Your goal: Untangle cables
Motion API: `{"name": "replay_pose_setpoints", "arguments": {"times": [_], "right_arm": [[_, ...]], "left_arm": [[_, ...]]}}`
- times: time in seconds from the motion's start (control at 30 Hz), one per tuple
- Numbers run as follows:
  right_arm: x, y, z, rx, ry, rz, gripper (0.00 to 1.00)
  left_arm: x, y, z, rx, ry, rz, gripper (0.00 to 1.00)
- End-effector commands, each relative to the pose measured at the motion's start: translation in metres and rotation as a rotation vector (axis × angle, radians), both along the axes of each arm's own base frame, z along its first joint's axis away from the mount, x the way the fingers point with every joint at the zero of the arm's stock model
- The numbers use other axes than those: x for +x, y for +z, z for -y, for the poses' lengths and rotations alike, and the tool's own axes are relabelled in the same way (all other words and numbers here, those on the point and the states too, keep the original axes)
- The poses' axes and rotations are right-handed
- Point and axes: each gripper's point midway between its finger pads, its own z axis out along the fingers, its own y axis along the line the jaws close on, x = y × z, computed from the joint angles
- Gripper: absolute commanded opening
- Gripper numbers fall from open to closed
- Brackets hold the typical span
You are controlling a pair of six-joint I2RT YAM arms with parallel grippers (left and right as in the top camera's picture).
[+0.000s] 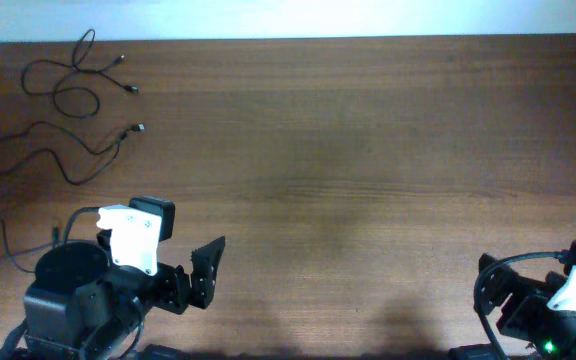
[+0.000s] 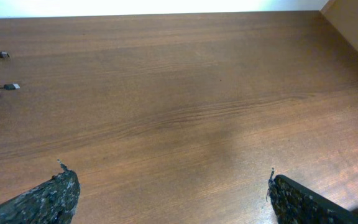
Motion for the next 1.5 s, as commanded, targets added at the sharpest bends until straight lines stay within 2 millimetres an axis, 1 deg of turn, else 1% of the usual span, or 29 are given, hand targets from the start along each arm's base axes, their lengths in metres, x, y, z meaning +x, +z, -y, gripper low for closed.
{"name": "replay_pose_setpoints", "arguments": {"times": [0.0,0.13,0.27,0.5,0.6,0.73,0.93,1.13,1.23,1.33,1.47], "right_arm": [[0.012,-0.011,0.007,-0.072,0.000,0.061,0.98],[0.034,-0.036,0.000,-0.095,0.053,0.157,0.99],[0.053,-0.051,-0.011,-0.100,0.139,0.298,0.98],[0.080,-0.084,-0.004,-0.110,0.121,0.460,0.99],[0.085,-0.093,-0.007,-0.121,0.134,0.529,0.99],[0.088,-0.101,-0.009,-0.127,0.146,0.565,0.98],[0.089,-0.102,-0.019,-0.259,0.240,0.578,0.98],[0.091,-0.104,-0.011,-0.282,0.193,0.572,0.99],[0.095,-0.102,-0.011,-0.285,0.187,0.620,0.99],[0.101,-0.108,-0.010,-0.272,0.175,0.653,0.99],[0.105,-0.123,-0.009,-0.237,0.159,0.655,0.99]], "left_arm": [[0.001,-0.003,-0.002,0.006,0.012,-0.006,0.99],[0.001,-0.003,-0.002,0.006,0.012,-0.006,0.99],[0.001,-0.003,-0.002,0.006,0.012,-0.006,0.99],[0.001,-0.003,-0.002,0.006,0.012,-0.006,0.99],[0.001,-0.003,-0.002,0.006,0.012,-0.006,0.99],[0.001,-0.003,-0.002,0.006,0.012,-0.006,0.99],[0.001,-0.004,-0.002,0.006,0.012,-0.009,0.99],[0.001,-0.004,-0.002,0.006,0.012,-0.009,0.99],[0.001,-0.004,-0.002,0.006,0.012,-0.009,0.99],[0.001,-0.004,-0.002,0.006,0.012,-0.009,0.99],[0.001,-0.004,-0.002,0.006,0.012,-0.009,0.99]]}}
